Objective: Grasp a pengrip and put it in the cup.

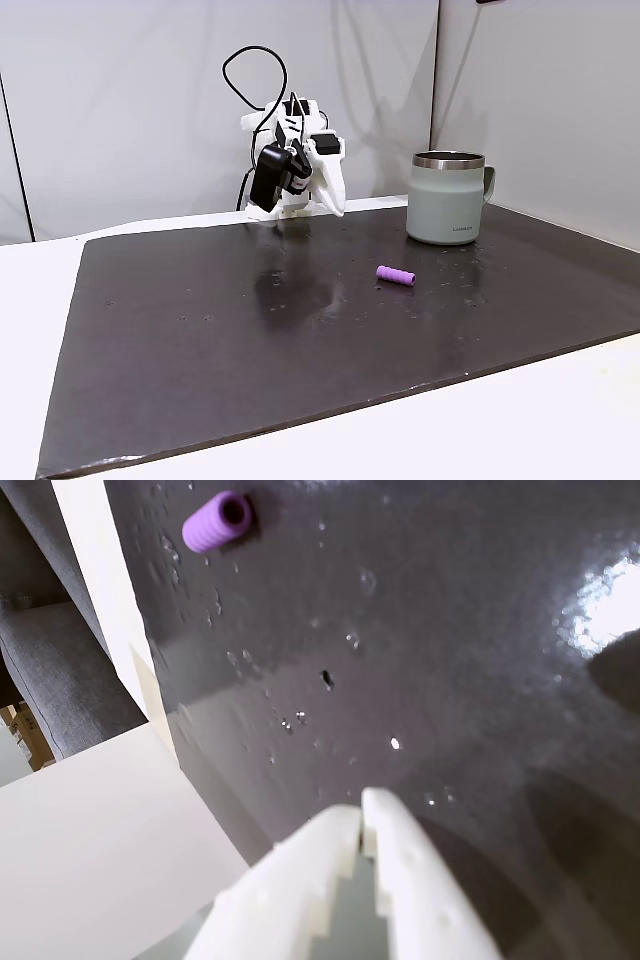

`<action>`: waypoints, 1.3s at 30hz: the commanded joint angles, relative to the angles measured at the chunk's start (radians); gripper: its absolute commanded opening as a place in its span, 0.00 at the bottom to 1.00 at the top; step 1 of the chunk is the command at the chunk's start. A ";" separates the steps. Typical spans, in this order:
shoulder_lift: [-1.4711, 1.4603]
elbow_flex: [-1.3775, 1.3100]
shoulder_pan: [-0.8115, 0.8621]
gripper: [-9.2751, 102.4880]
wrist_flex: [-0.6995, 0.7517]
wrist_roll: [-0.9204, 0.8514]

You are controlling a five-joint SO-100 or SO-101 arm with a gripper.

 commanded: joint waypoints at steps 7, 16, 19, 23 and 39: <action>0.011 -0.003 0.003 0.08 -0.032 -0.002; 0.011 -0.003 0.000 0.08 -0.032 -0.006; 0.012 -0.008 0.040 0.08 -0.031 -0.054; 0.012 -0.060 0.060 0.08 0.023 -0.204; -0.882 -0.689 0.060 0.08 -0.114 -0.686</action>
